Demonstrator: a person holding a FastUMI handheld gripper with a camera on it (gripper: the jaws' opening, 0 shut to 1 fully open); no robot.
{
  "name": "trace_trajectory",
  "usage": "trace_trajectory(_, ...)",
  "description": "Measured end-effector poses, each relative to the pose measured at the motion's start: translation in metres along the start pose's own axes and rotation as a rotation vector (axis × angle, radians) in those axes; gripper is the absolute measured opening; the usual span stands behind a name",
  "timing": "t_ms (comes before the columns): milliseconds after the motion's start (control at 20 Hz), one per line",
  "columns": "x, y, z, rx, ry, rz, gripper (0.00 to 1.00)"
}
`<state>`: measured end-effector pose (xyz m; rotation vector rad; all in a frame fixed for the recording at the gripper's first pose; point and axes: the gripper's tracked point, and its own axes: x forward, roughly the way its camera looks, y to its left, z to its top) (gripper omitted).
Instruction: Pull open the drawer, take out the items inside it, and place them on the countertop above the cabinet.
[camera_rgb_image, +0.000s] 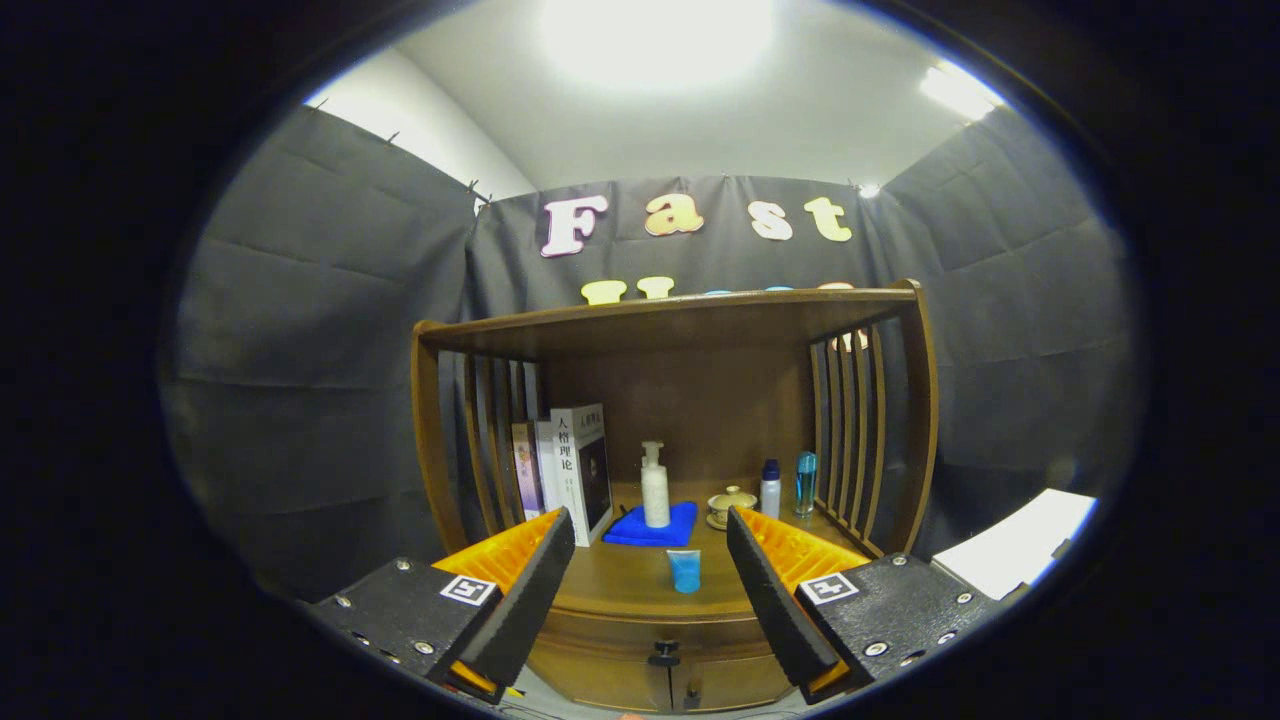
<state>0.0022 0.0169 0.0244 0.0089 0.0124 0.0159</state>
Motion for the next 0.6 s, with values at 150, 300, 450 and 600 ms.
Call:
trace_trajectory(150, 0.008, 0.010, -0.018, 0.005, 0.041, -0.007, 0.95)
trace_trajectory(300, 0.012, 0.012, -0.024, -0.007, 0.055, 0.000, 0.95)
trace_trajectory(450, 0.012, 0.015, -0.027, -0.019, 0.054, -0.001, 0.95)
trace_trajectory(600, 0.013, 0.024, -0.026, -0.002, 0.046, 0.014, 0.95)
